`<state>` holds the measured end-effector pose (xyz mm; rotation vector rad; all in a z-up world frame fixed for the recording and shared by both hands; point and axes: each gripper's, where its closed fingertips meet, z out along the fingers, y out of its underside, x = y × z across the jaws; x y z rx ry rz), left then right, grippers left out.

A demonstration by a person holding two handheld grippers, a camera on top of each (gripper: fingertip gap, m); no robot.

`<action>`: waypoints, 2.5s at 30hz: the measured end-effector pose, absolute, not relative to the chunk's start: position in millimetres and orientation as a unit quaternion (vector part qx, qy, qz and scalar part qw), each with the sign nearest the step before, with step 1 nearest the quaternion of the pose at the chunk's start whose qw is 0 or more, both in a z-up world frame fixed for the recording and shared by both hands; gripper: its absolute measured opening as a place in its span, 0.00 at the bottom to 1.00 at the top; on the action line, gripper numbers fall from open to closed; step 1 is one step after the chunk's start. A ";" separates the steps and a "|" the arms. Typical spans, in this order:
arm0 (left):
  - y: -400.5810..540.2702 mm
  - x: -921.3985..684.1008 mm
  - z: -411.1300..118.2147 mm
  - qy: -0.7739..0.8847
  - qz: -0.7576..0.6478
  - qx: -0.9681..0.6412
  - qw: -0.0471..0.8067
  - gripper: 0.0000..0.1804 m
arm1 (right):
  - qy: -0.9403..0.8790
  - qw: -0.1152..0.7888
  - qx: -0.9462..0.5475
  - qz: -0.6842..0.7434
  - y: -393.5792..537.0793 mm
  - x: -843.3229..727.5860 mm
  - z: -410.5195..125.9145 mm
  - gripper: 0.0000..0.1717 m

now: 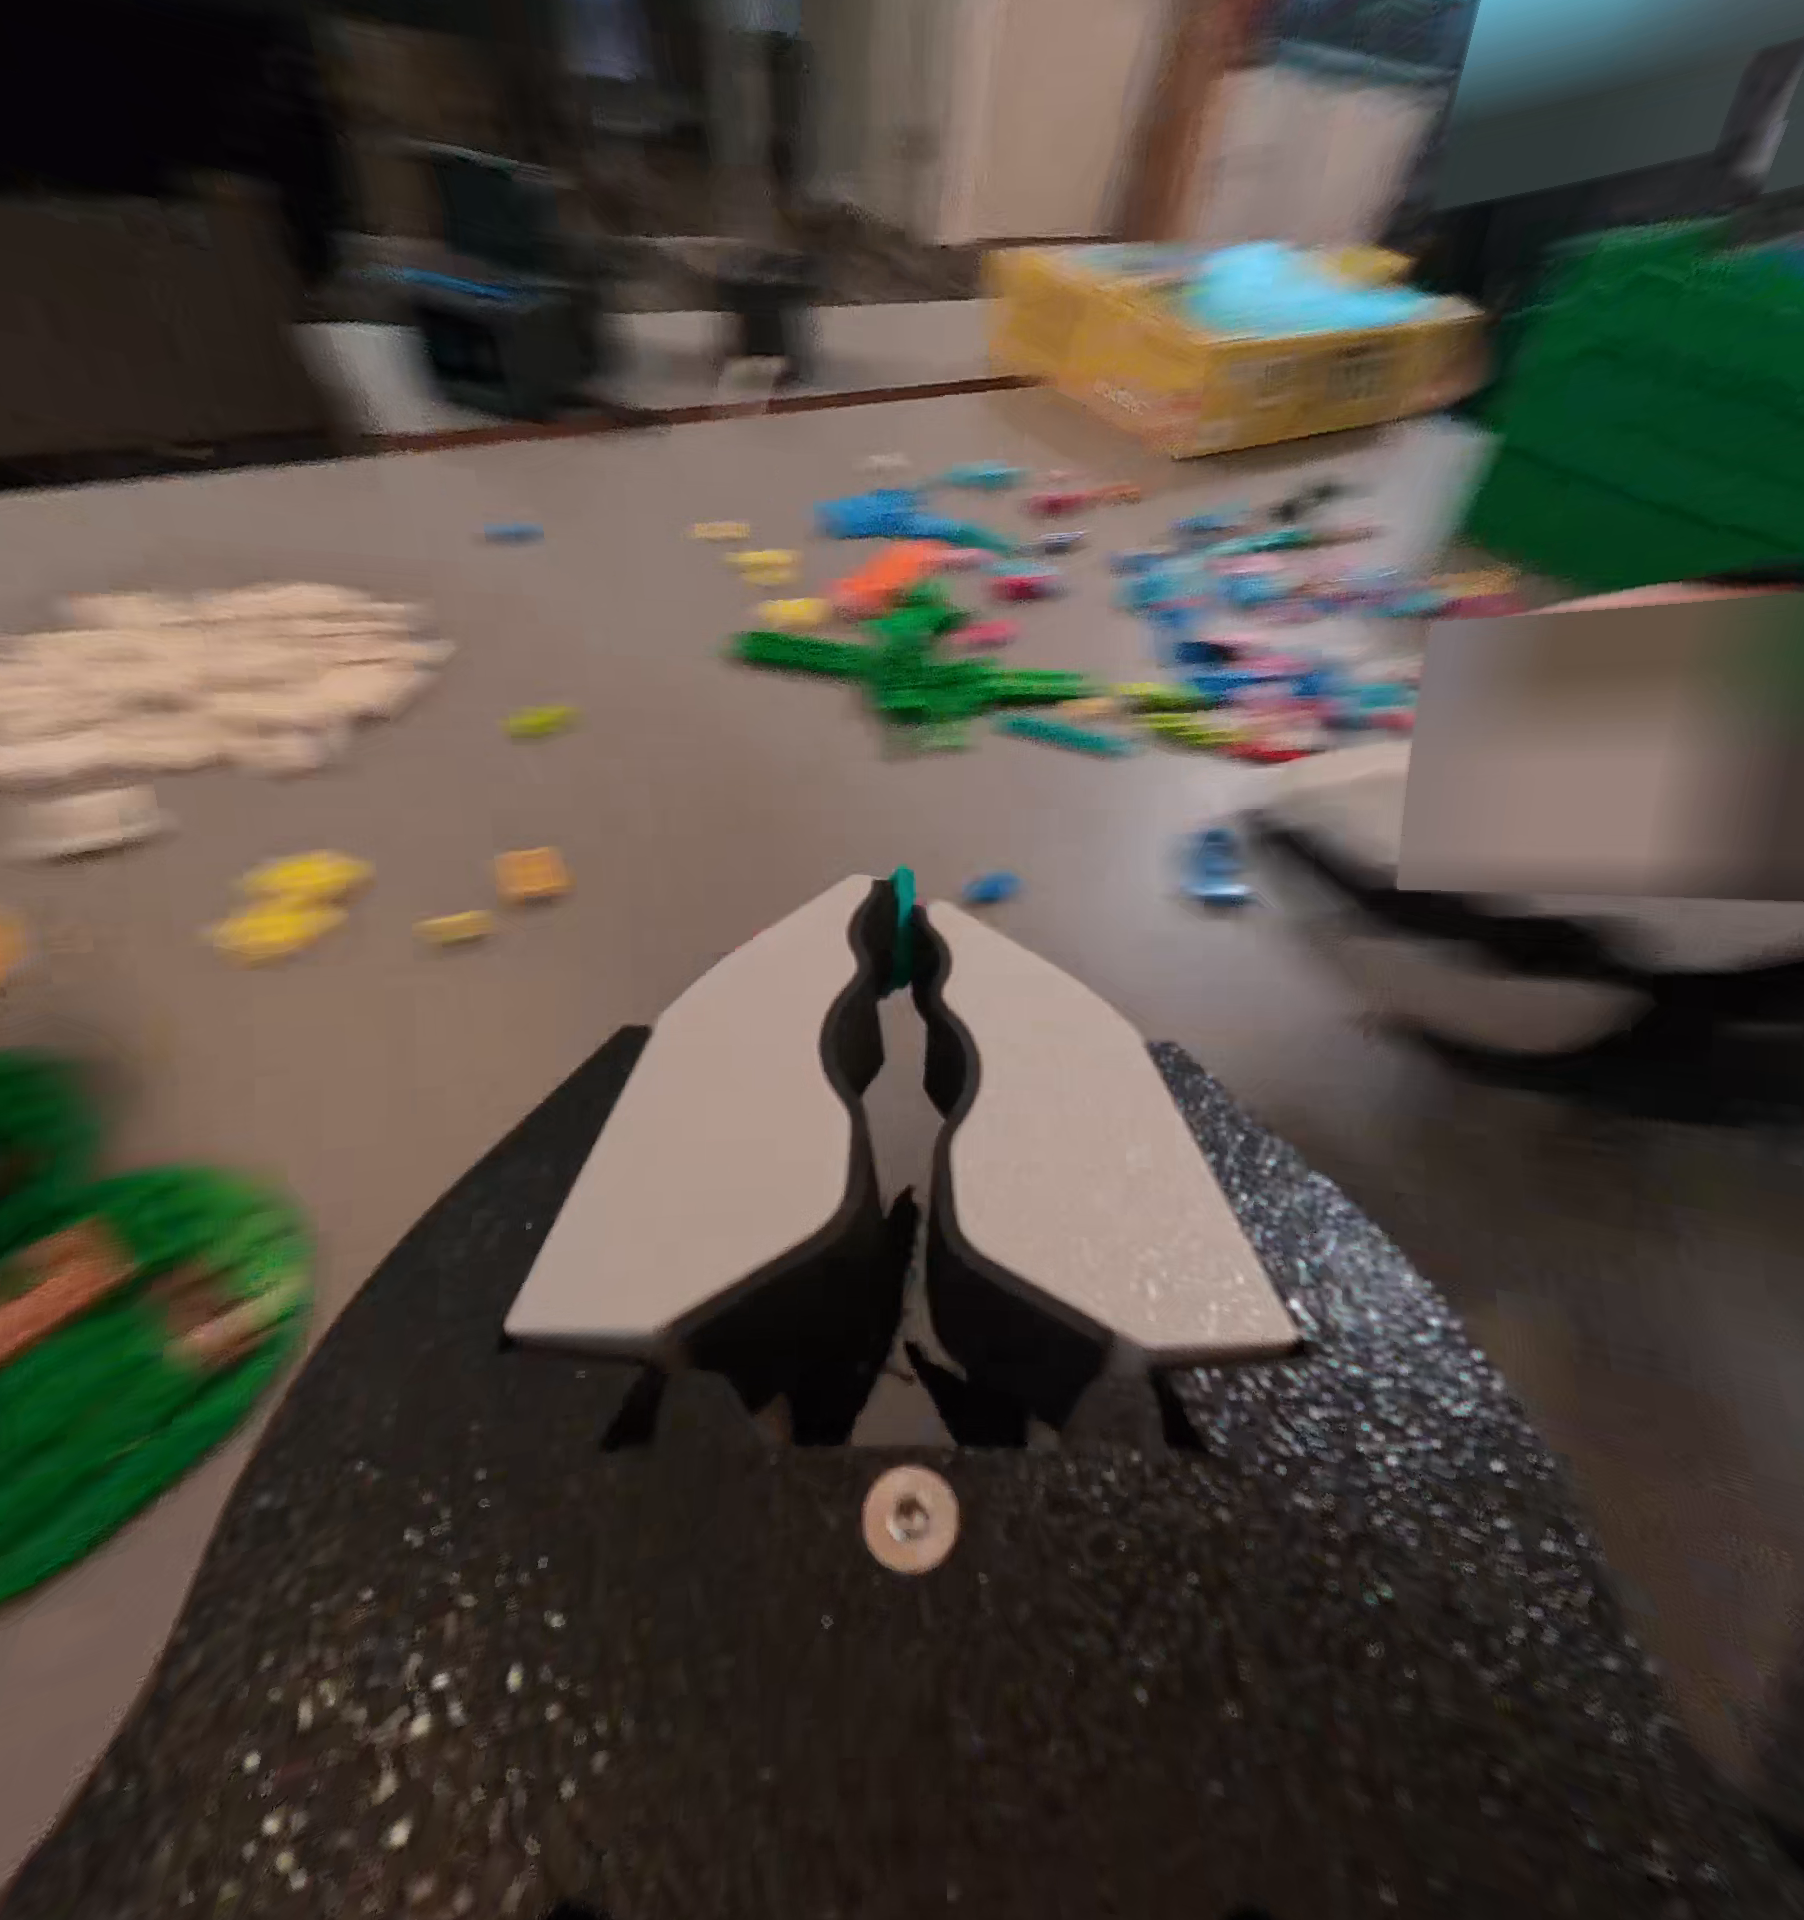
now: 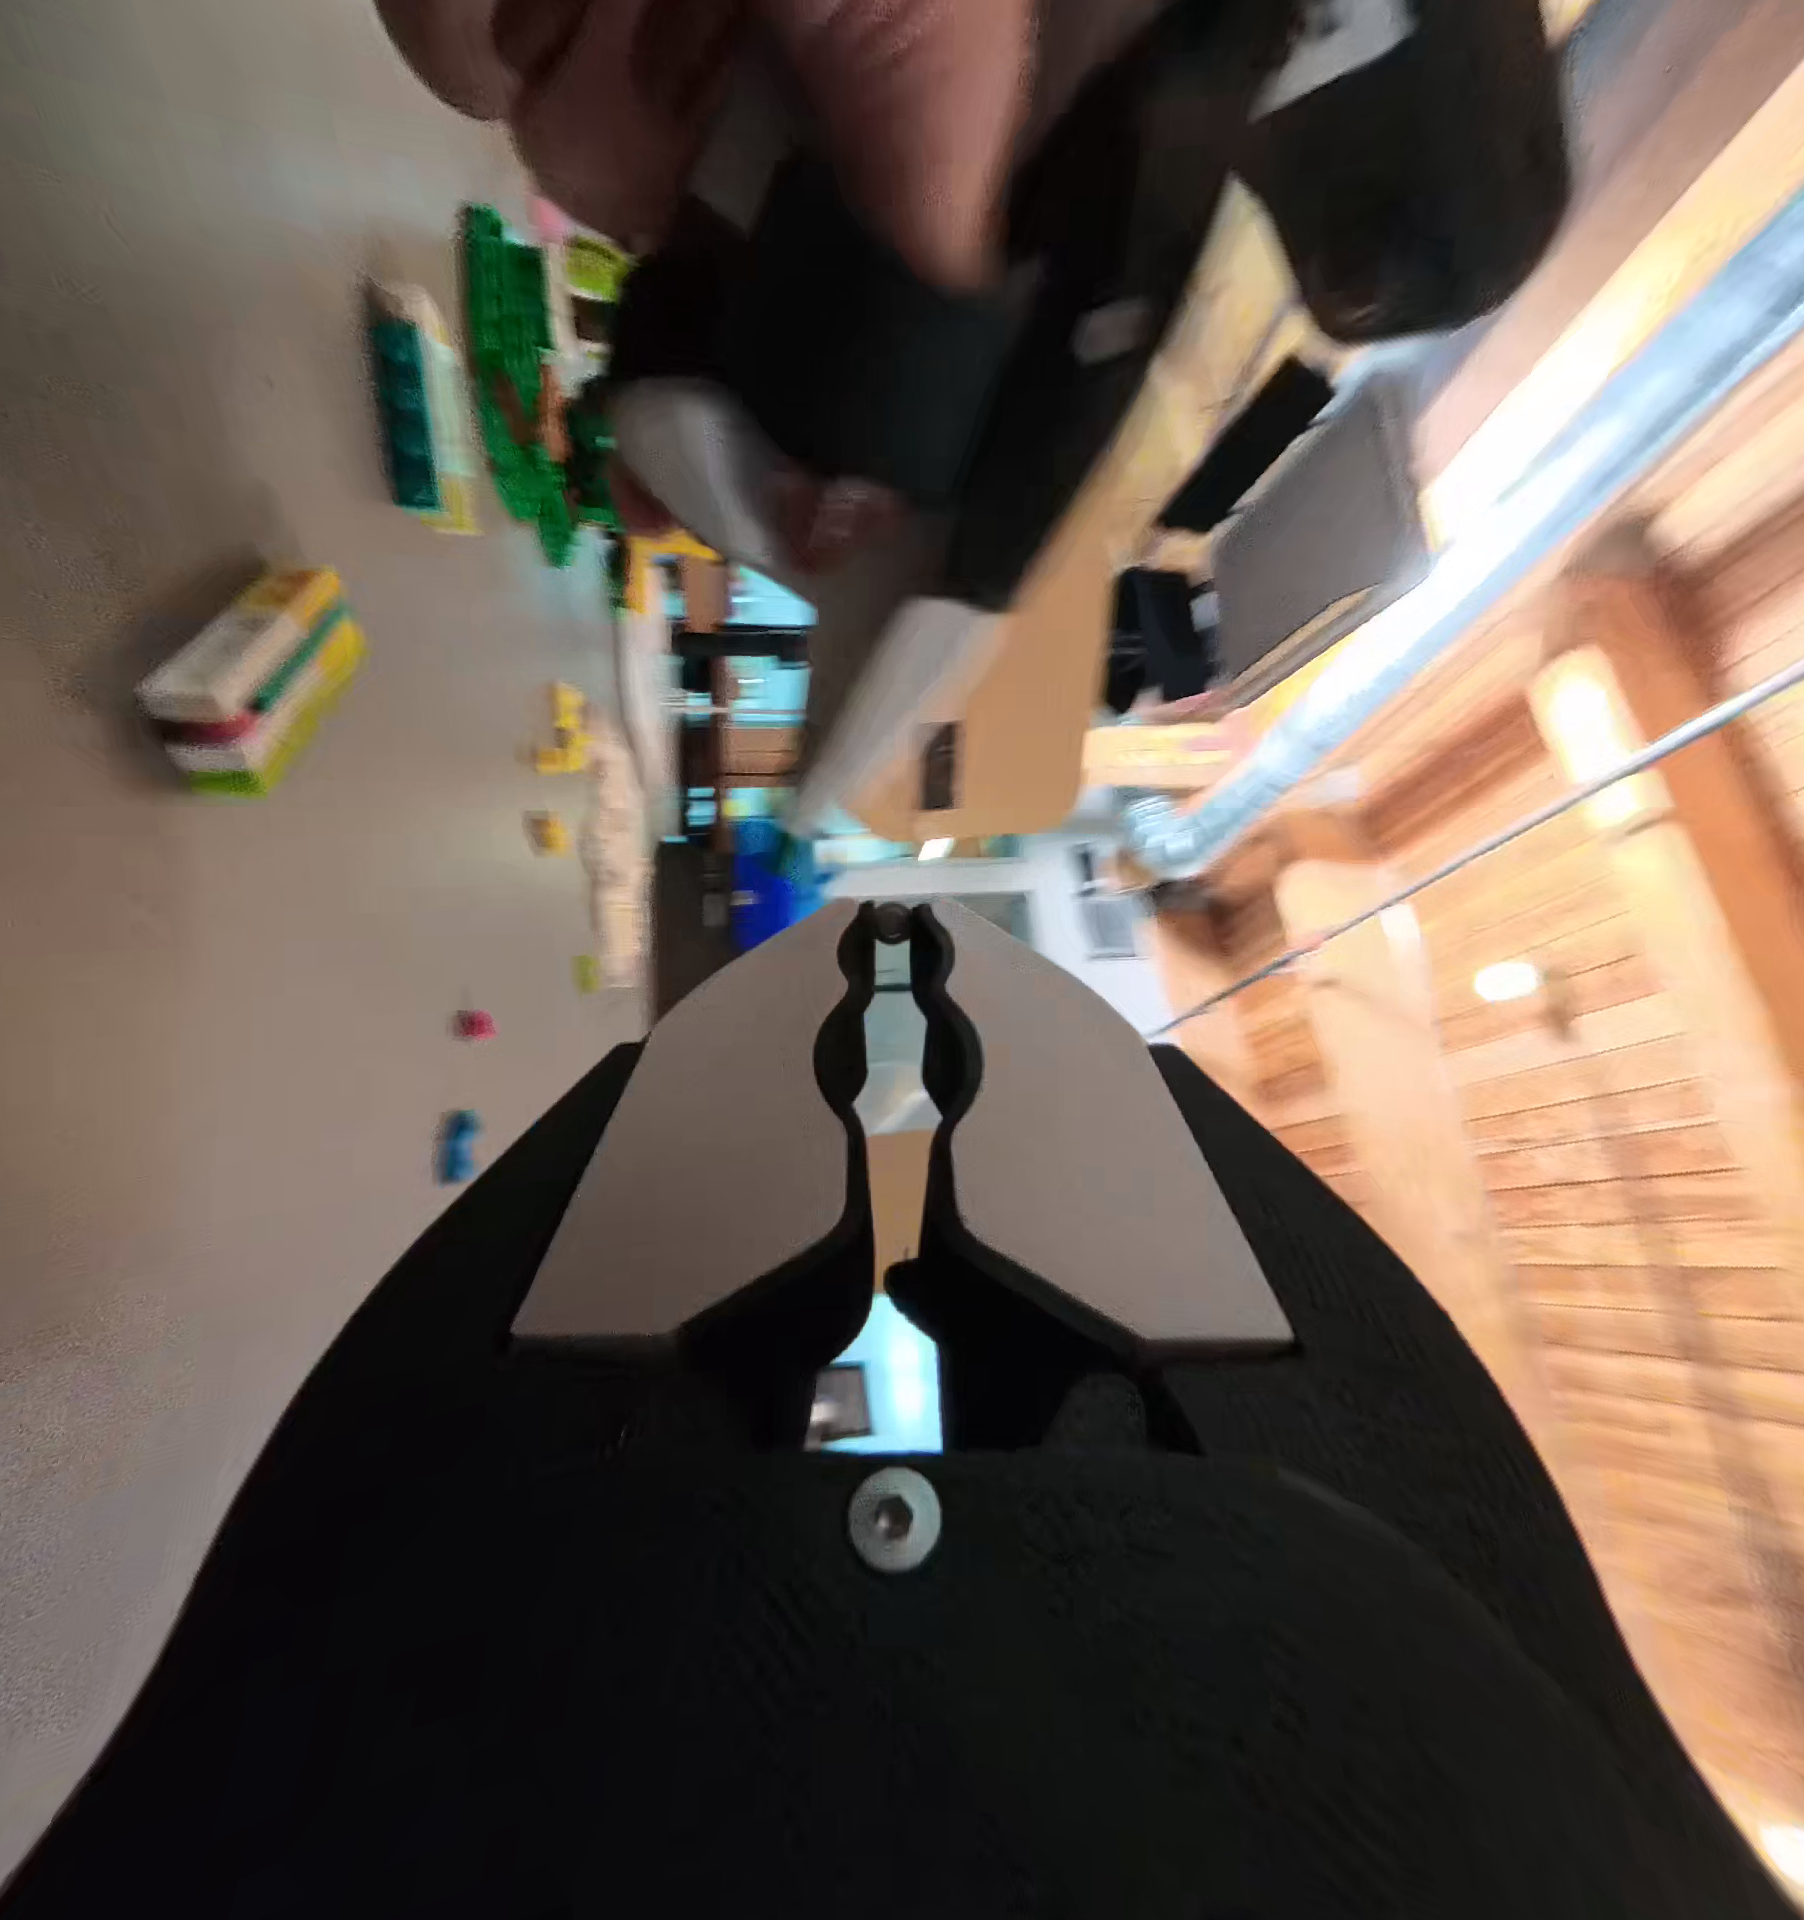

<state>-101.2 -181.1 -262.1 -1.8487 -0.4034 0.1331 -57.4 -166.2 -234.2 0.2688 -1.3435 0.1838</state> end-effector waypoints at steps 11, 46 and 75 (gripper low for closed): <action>-185.0 -85.1 -213.6 -0.103 0.066 -0.686 0.717 0.03 | -0.704 0.677 -0.022 0.214 -142.4 -75.8 -245.8 0.03; -202.5 -124.5 -200.7 -0.159 0.132 -0.589 0.782 0.03 | -0.898 0.177 -0.234 0.328 -67.2 -252.5 -294.4 0.20; -193.6 -86.0 -180.1 -0.050 0.185 -0.557 0.808 0.16 | -0.828 0.141 -0.193 0.507 -165.4 -187.9 -195.8 0.02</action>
